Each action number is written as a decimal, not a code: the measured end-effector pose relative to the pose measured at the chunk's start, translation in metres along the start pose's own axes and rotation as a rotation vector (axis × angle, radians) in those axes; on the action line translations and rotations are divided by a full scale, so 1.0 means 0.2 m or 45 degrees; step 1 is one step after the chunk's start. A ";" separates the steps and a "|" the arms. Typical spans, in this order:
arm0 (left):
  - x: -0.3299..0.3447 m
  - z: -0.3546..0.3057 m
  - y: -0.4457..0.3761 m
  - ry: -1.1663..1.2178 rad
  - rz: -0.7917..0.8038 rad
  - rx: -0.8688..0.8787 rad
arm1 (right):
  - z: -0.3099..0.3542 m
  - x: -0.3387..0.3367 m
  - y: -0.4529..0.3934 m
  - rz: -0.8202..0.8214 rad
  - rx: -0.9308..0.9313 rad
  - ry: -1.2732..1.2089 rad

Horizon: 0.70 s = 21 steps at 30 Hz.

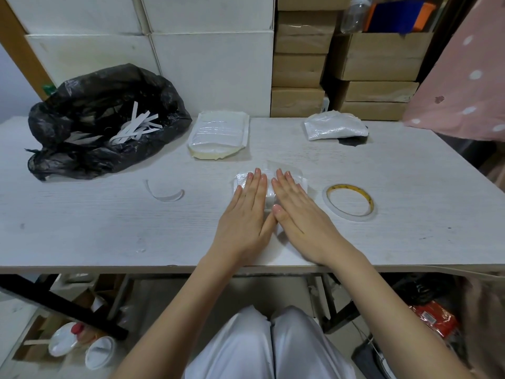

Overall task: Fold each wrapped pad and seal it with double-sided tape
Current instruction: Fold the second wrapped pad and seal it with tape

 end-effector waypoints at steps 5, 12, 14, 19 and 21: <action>-0.06 -0.02 -0.02 -0.070 0.096 0.006 | -0.01 0.00 0.00 -0.007 -0.002 0.101; -0.39 -0.02 -0.34 0.044 0.134 -0.113 | -0.02 -0.01 -0.01 -0.058 -0.030 0.191; -0.38 -0.01 -0.45 0.088 0.351 -0.240 | -0.02 -0.02 -0.02 -0.066 -0.041 0.201; -0.33 -0.02 -0.59 -0.046 0.659 -0.287 | -0.03 -0.02 -0.02 -0.093 -0.056 0.224; -0.32 -0.02 -0.61 -0.070 0.650 -0.235 | -0.03 -0.02 -0.02 -0.098 -0.055 0.242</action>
Point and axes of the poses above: each hand's wrist, its own y-axis away from the middle knuckle, its own x-axis out of the palm, z = x × y, the point moved 4 cm from there along -y, towards the middle knuckle, and after that the axes turned 11 degrees about y, right-handed, at the moved point
